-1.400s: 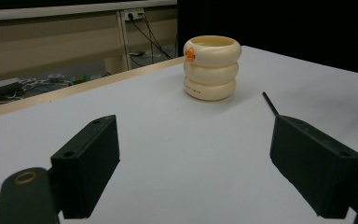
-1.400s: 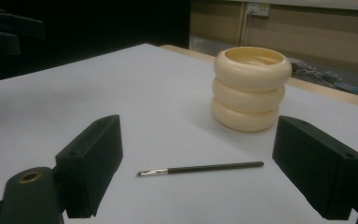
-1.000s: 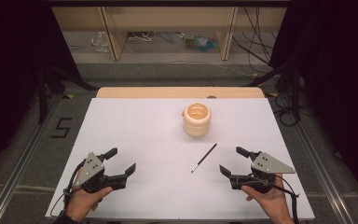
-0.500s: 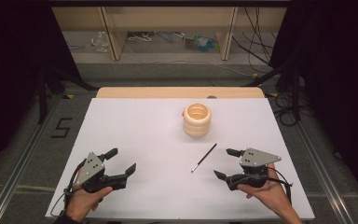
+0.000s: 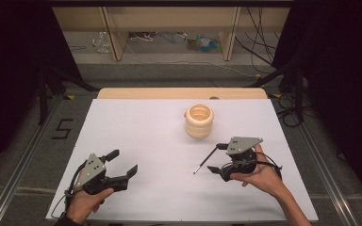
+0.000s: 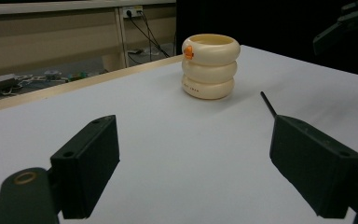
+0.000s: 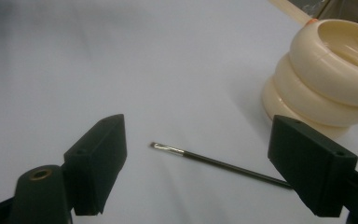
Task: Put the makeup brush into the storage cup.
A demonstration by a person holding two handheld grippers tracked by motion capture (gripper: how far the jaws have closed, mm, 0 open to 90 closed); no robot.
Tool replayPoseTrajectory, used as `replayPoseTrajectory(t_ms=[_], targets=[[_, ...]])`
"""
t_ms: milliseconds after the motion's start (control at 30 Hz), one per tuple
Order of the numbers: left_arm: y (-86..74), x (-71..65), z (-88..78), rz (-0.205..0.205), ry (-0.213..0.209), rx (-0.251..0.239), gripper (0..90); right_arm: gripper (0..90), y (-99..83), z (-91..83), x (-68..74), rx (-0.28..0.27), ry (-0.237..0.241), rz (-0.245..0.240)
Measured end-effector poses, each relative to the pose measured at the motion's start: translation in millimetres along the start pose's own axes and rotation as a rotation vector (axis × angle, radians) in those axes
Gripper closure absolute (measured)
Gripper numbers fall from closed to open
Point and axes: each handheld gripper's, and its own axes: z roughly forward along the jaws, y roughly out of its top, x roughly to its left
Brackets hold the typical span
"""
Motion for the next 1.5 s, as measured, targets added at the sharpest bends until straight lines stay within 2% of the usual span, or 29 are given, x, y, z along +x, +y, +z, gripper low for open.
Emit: replayPoseTrajectory(t_ms=[67, 133, 300, 400, 433, 567, 600, 633, 700, 733, 967, 1067, 1133, 1200, 1300, 1367, 1400, 1500], targets=[[-0.2, 0.3, 0.2, -0.002, -0.001, 0.001, 15.7, 21.4, 5.3, 4.9, -4.4, 0.030, 0.016, -0.014], [-0.4, 0.4, 0.3, -0.002, -0.001, 0.002, 15.6, 21.4, 6.9, 6.5, -6.2, 0.035, 0.014, -0.015], [-0.7, 0.4, 0.8, -0.009, 0.000, 0.002, 15.6, 20.7, 16.0, 17.8, -18.2, 0.075, 0.051, -0.025], [-0.9, 0.5, 1.1, -0.009, 0.002, 0.003, 15.6, 20.8, 20.0, 22.1, -19.7, 0.097, 0.069, -0.033], [-1.0, 0.5, 1.1, -0.009, 0.002, 0.002, 15.7, 20.9, 24.9, 27.4, -19.8, 0.122, 0.084, -0.046], [-0.9, 0.9, 0.7, -0.008, 0.002, 0.002, 15.6, 21.0, 30.0, 34.2, -20.4, 0.138, 0.105, -0.061], [-0.9, 1.2, 0.3, -0.001, 0.002, 0.004, 15.7, 20.9, 32.8, 39.2, -21.2, 0.158, 0.114, -0.078], [-1.2, 0.5, 0.2, -0.015, 0.002, 0.000, 15.7, 20.9, 33.7, 40.4, -21.8, 0.166, 0.118, -0.085], [-1.1, 0.4, 0.3, -0.019, 0.003, -0.001, 15.6, 20.8, 35.1, 43.4, -23.1, 0.182, 0.129, -0.088], [-0.8, 1.1, 0.2, -0.009, 0.004, 0.000, 15.6, 20.8, 35.1, 43.4, -23.1, 0.182, 0.129, -0.088], [-1.2, 0.5, 1.1, -0.007, 0.001, 0.003, 15.7, 20.9, 34.7, 53.7, -30.5, 0.239, 0.136, -0.095], [-1.2, 1.7, 0.7, -0.006, 0.005, 0.005, 15.7, 21.3, 31.8, 58.9, -33.7, 0.278, 0.159, -0.086], [-1.5, 2.1, 0.5, -0.003, 0.005, 0.007, 15.7, 21.6, 31.4, 59.9, -33.7, 0.282, 0.162, -0.089], [-1.3, 2.1, 0.5, -0.008, 0.004, 0.002, 15.7, 22.6, 29.3, 64.3, -34.0, 0.318, 0.186, -0.102], [-1.1, 1.8, 0.2, -0.006, -0.003, -0.001, 15.6, 22.3, 27.7, 67.1, -34.6, 0.336, 0.194, -0.107], [-0.9, 0.4, 0.3, -0.018, -0.004, -0.005, 15.6, 22.2, 26.2, 70.4, -35.7, 0.347, 0.203, -0.103], [-0.4, 1.1, 0.1, 0.002, -0.007, -0.004, 15.6, 22.2, 25.9, 71.3, -36.1, 0.351, 0.204, -0.102], [-0.6, 0.9, 0.1, 0.006, -0.007, -0.002, 15.6, 22.6, 23.5, 74.8, -38.9, 0.372, 0.213, -0.115]])
